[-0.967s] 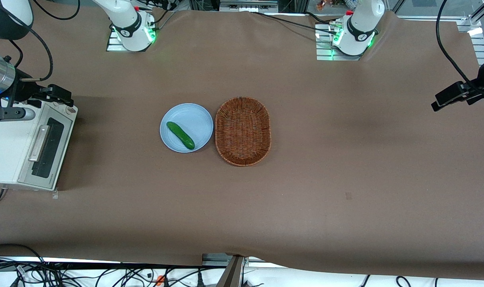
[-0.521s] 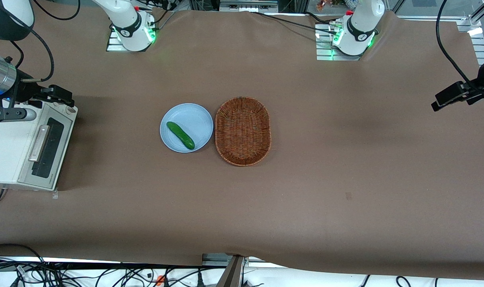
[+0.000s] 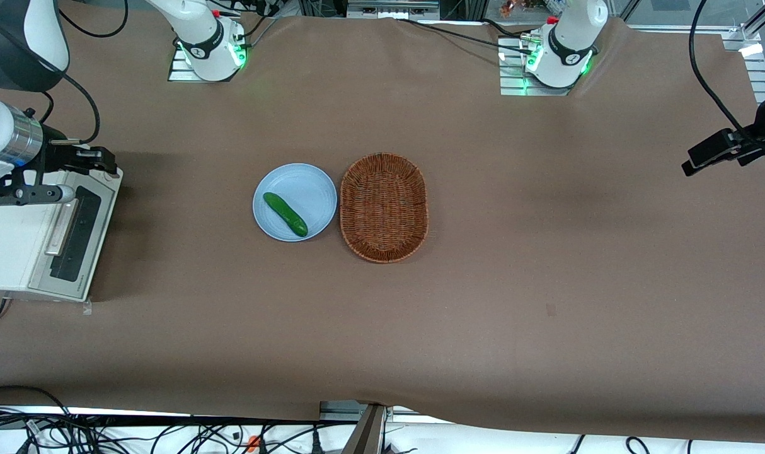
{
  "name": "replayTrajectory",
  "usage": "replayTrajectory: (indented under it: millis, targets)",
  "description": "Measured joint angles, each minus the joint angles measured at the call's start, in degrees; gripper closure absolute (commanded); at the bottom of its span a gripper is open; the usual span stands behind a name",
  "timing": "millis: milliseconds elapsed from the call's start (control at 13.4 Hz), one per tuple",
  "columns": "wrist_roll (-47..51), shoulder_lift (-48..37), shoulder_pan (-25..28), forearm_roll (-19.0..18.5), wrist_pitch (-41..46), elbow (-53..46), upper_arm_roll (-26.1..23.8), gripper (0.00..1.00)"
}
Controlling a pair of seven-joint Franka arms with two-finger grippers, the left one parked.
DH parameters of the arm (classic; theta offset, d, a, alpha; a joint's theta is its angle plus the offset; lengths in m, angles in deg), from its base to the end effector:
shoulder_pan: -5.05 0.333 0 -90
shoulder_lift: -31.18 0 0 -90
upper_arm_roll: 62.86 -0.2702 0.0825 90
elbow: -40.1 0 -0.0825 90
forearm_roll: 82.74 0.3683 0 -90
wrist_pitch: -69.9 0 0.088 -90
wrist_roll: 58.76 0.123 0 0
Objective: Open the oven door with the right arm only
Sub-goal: 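Move the right gripper down to the oven's silver door handle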
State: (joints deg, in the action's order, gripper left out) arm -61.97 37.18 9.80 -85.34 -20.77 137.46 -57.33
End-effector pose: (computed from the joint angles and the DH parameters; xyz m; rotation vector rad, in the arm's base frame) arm 0.5464 -0.0115 0.4494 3.0742 0.0728 -0.3440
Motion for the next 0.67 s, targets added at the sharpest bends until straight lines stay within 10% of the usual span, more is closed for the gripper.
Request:
replayTrajectory:
  millis: [298,669]
  targets:
    - [0.0,0.33,-0.24,-4.53,0.09,0.0,-0.02,1.0]
    - [2.49,4.03,-0.12,-21.92,-4.91,0.22,-0.26,1.0]
